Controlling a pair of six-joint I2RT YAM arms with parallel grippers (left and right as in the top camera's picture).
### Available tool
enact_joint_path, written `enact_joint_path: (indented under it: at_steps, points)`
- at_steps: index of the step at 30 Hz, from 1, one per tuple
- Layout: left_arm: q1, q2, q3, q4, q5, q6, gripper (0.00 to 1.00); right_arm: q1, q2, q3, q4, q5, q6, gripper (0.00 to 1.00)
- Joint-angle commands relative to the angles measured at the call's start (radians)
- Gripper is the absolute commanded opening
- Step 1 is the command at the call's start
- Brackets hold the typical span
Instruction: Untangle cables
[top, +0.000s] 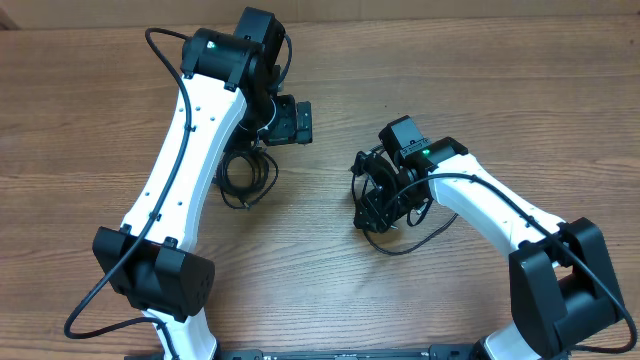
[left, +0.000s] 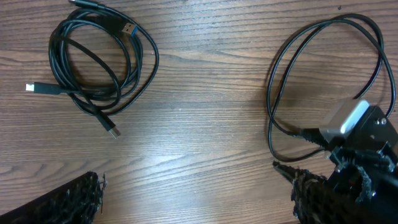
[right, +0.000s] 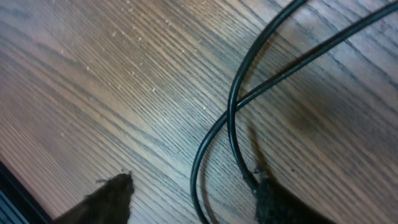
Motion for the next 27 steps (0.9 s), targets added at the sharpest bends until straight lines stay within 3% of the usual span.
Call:
enact_joint_path:
  at_steps: [1,3,6,8,14,23,27]
  points:
    - [-0.005,0.010,-0.004,0.001,-0.007,0.008,1.00,-0.001,0.002,-0.001,0.011,-0.012,0.089,0.67]
    - [-0.005,0.010,-0.004,0.003,-0.007,0.008,1.00,-0.009,0.002,0.013,0.011,-0.001,0.161,0.69]
    - [-0.005,0.010,-0.004,0.005,-0.007,0.008,1.00,-0.039,-0.002,0.065,-0.023,0.055,0.306,0.83]
    - [-0.005,0.010,-0.004,0.003,-0.007,0.008,1.00,-0.076,-0.006,0.119,-0.074,0.074,0.379,1.00]
    - [-0.005,0.010,-0.004,-0.001,-0.007,0.008,1.00,-0.257,-0.007,0.258,-0.203,0.078,0.473,1.00]
    - [-0.005,0.010,-0.004,0.004,-0.007,0.008,0.99,-0.478,-0.003,0.253,-0.338,0.055,0.477,1.00]
    - [-0.005,0.010,-0.004,0.003,-0.007,0.008,1.00,-0.505,-0.003,0.209,-0.332,0.113,0.593,1.00]
